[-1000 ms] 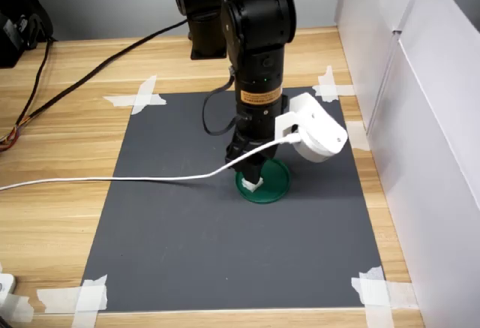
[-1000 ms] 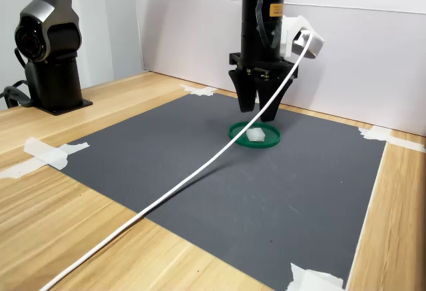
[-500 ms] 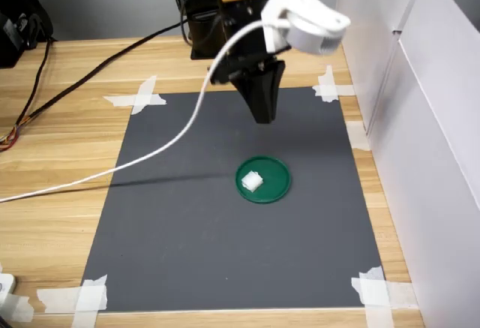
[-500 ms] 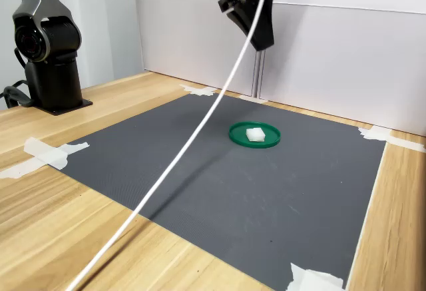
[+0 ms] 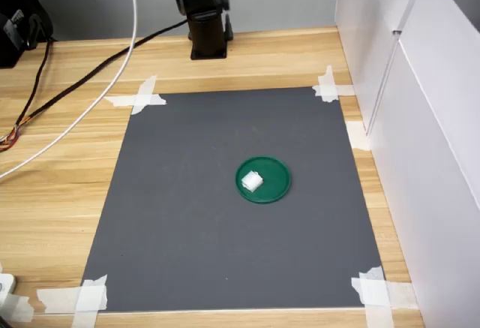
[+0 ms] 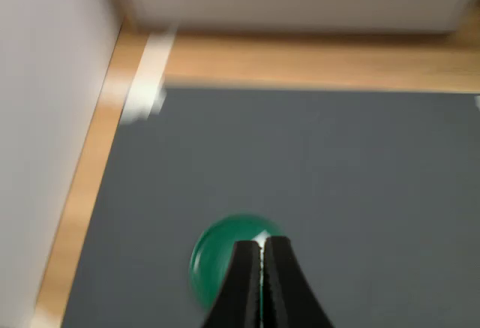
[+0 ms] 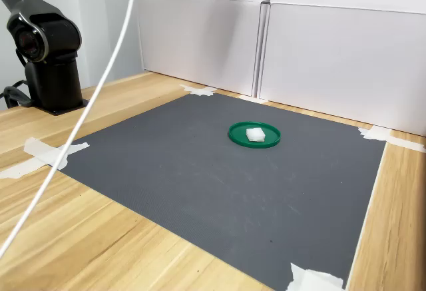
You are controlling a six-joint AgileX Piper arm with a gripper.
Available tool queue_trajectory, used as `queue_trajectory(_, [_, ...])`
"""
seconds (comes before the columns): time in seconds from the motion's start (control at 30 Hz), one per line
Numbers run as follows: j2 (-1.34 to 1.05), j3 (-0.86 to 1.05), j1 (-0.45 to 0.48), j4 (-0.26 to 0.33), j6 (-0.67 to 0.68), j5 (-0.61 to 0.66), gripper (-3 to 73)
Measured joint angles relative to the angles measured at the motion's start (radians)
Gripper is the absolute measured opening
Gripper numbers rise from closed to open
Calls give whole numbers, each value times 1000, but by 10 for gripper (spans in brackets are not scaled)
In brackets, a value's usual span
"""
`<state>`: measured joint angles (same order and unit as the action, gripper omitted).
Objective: Grasp a white terminal and put it in the green lid.
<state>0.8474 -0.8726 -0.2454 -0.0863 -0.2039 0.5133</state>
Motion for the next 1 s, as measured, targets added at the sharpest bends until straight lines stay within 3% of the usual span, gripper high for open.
queue_trajectory(0.13, [-120, 117, 98, 8, -36, -89, -20])
queue_trajectory(0.57, [-433, 540, 291, 9, -40, -145, -21])
queue_trajectory(1.0, [-685, 770, 327, 9, -40, -103, -21])
